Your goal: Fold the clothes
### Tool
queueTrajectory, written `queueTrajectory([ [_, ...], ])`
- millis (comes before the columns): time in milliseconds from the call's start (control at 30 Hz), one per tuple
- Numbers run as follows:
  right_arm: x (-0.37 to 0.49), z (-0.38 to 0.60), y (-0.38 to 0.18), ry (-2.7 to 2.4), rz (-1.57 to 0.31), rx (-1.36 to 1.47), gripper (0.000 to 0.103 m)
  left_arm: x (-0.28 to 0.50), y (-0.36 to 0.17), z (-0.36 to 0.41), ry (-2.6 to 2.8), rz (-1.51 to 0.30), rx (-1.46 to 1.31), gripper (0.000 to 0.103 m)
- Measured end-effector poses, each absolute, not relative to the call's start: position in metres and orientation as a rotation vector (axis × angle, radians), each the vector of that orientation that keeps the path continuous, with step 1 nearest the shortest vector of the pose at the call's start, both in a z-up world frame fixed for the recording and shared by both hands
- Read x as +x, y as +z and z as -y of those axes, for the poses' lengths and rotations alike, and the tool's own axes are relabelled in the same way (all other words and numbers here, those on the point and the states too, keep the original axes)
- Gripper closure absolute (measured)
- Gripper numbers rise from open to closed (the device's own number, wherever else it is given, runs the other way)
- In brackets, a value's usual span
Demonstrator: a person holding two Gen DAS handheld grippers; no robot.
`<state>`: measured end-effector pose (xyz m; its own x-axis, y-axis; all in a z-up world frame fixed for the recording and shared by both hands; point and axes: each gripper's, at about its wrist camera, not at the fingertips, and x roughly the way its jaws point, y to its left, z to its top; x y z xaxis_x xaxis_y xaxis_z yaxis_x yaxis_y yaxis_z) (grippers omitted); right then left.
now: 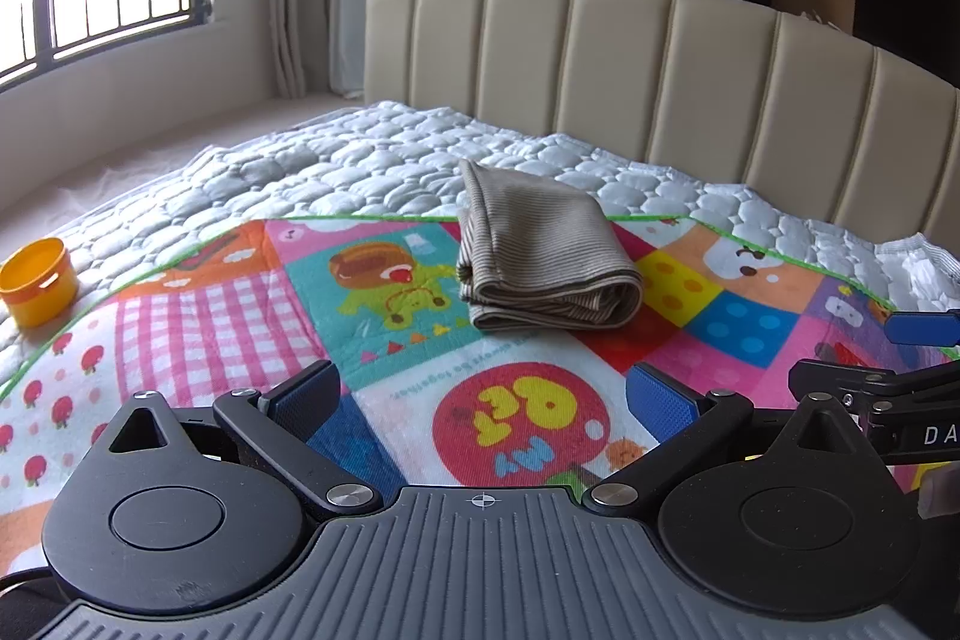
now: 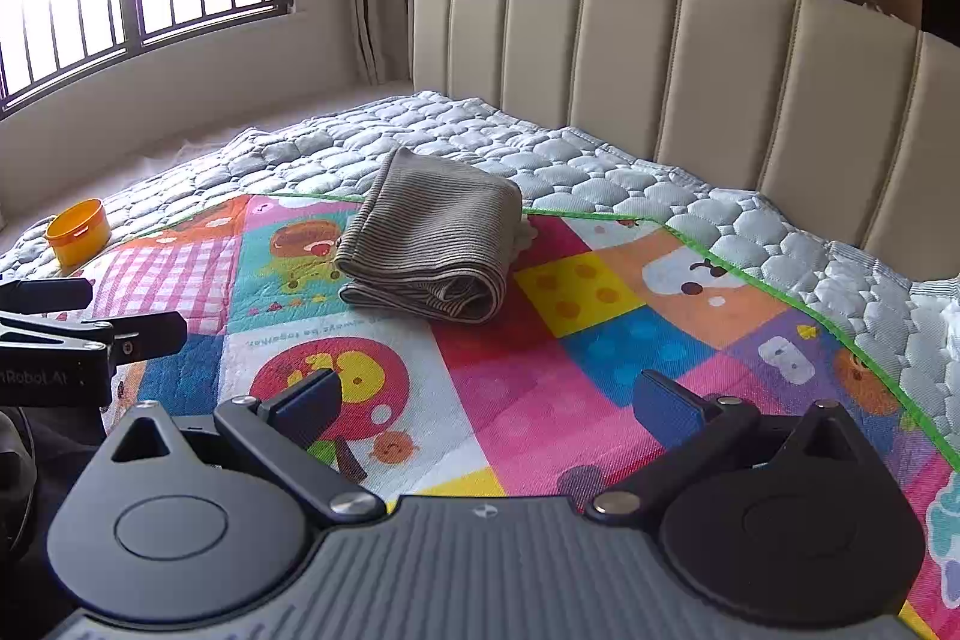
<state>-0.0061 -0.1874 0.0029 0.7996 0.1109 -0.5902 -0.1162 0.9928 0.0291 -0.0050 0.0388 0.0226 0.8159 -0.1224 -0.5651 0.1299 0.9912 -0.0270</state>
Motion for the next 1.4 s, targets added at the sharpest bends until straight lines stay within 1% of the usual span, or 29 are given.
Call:
queueTrajectory([
  [1400,-0.0046,0.1924,0.0022,0.104,-0.638,0.012,0.0,-0.009,0.0246,-0.0391,-0.143,-0.583,0.019,0.0],
])
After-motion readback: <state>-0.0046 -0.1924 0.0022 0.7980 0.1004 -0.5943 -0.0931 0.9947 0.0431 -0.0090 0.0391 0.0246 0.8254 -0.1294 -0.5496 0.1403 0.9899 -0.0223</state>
